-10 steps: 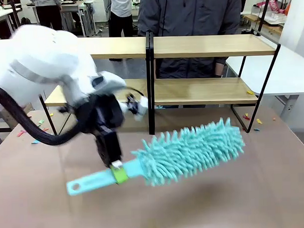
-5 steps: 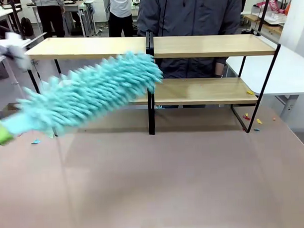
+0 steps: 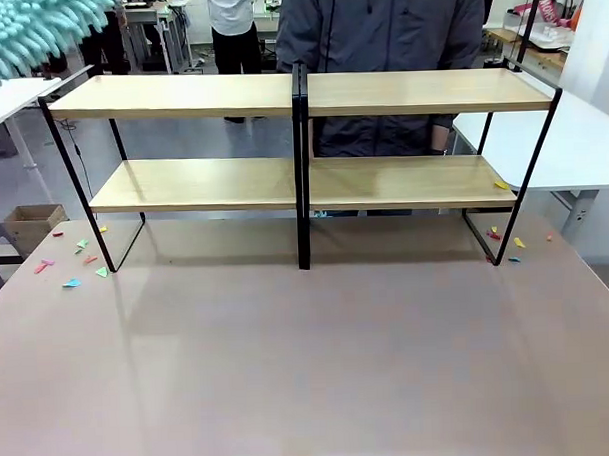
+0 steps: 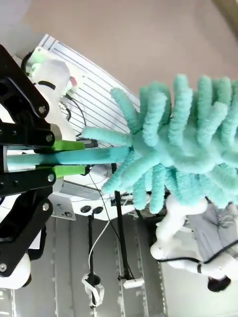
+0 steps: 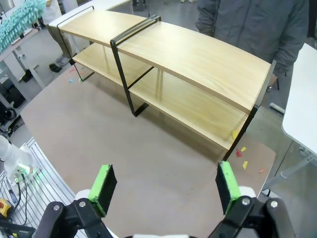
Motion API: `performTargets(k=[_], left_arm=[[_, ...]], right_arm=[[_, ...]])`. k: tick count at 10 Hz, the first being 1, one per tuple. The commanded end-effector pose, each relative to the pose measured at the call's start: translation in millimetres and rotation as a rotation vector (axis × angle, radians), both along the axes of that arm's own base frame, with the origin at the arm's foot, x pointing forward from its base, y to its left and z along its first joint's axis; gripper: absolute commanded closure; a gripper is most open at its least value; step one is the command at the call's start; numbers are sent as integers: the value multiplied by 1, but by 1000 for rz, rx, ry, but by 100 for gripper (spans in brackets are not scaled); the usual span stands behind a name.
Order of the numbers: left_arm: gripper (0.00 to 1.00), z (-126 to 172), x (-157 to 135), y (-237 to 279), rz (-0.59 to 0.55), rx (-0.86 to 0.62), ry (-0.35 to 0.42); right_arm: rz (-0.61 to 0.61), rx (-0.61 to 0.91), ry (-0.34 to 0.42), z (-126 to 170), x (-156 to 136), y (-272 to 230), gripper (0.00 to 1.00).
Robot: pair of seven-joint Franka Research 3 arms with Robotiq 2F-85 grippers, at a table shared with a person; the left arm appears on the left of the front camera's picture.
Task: Clean the shelves.
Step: Clean another randomly selected level of the Shelf with the Duster.
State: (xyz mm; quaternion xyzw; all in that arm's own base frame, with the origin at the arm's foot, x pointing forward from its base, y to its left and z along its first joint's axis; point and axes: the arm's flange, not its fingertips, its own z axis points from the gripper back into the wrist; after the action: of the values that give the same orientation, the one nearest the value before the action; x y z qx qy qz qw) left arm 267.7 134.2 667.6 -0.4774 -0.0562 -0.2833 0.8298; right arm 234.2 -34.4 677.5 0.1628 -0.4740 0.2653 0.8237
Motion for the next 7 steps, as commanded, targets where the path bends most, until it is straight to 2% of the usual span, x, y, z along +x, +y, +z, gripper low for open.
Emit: performTargets(k=[1,3,4,5,7], left_arm=[[88,23,3,5,-13,-67,-27],[88,20,12,8,50,-91,-32],[88,15,21,8,124,-86,2],[88,13,12,7,11,-58,-34],[88,13,12,7,11,-58,-34]], right_arm=[[10,5,-2,1,0,0,0],[10,5,-2,1,0,0,0],[10,5,-2,1,0,0,0],[10,5,-2,1,0,0,0],[10,5,-2,1,0,0,0]])
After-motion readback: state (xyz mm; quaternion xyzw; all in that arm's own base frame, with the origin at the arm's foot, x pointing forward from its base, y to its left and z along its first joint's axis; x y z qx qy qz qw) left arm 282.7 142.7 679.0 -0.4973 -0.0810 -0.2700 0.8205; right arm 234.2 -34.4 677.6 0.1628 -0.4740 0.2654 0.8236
